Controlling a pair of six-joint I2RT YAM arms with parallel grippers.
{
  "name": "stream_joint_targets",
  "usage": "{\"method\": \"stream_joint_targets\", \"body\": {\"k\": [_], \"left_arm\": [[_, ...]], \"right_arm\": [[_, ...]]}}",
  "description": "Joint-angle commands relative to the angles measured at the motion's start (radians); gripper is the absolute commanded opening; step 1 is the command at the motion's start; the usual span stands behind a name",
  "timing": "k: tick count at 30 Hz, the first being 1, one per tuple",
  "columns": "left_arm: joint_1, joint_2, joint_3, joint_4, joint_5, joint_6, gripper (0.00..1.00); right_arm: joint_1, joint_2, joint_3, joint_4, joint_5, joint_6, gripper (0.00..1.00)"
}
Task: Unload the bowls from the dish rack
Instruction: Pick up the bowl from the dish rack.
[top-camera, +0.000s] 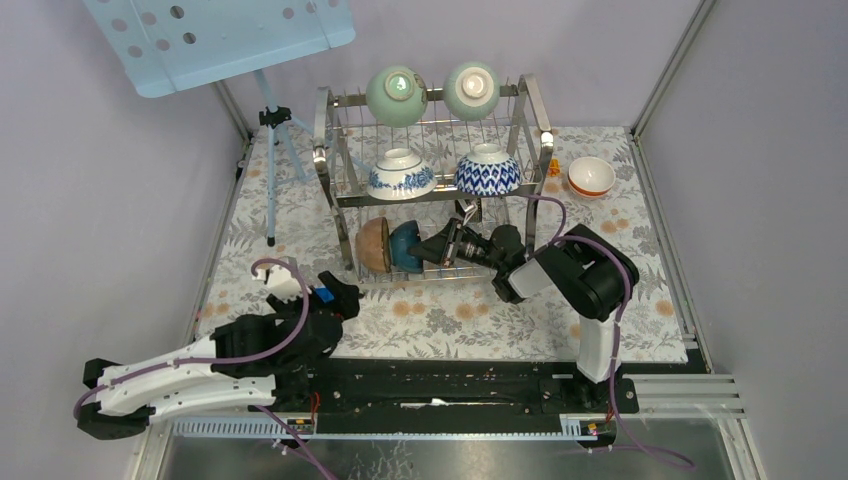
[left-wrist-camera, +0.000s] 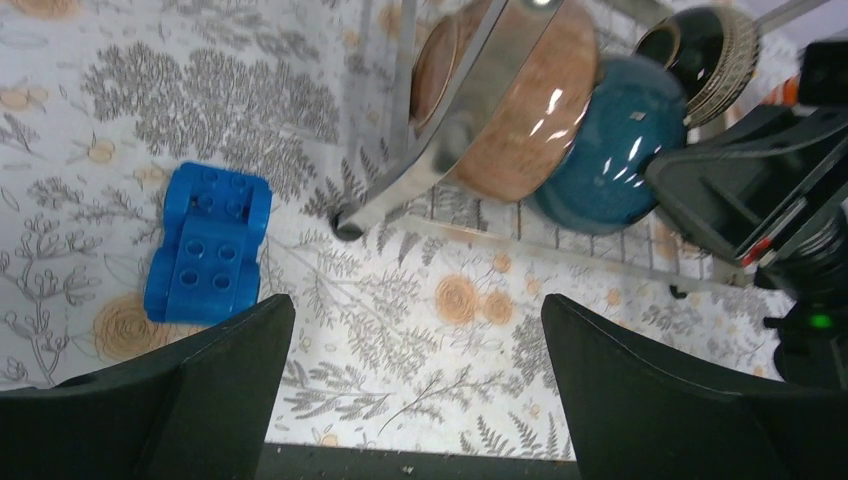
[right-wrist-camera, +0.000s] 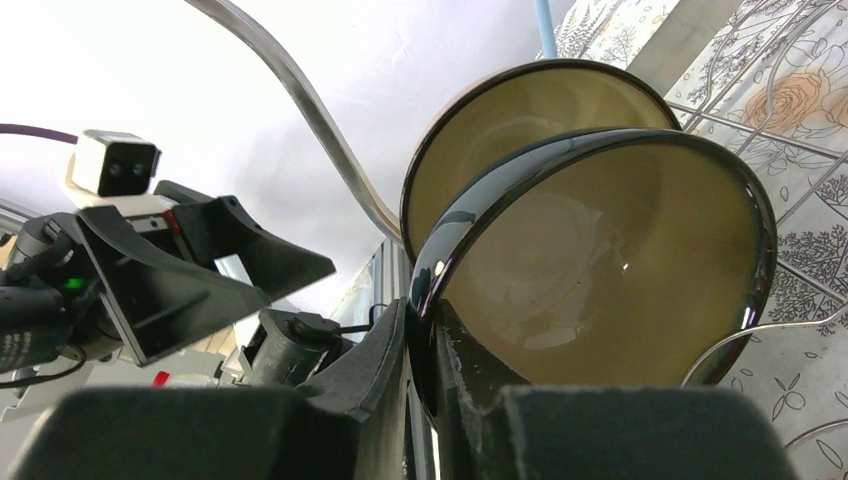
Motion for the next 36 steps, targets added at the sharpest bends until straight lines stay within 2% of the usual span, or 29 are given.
{"method": "stream_joint_targets", "body": {"k": [1,17,36], "left_arm": [[0.000,0.007,0.078,0.049,-0.127,0.091,0.99],[0.001,0.010,0.061,0.063,-0.091,0.069,0.99],[0.000,0.017,0.045,0.066,-0.052,0.038,0.99]], "right_arm": [[-0.007,-0.080,-0.025,0.199,-0.088,0.093,0.00],[-0.006,-0.184,-0.072,0.200,-0.046,0.098,0.00],[-0.006,-0.364,-0.186,0.190,-0.082,0.144,0.00]]}}
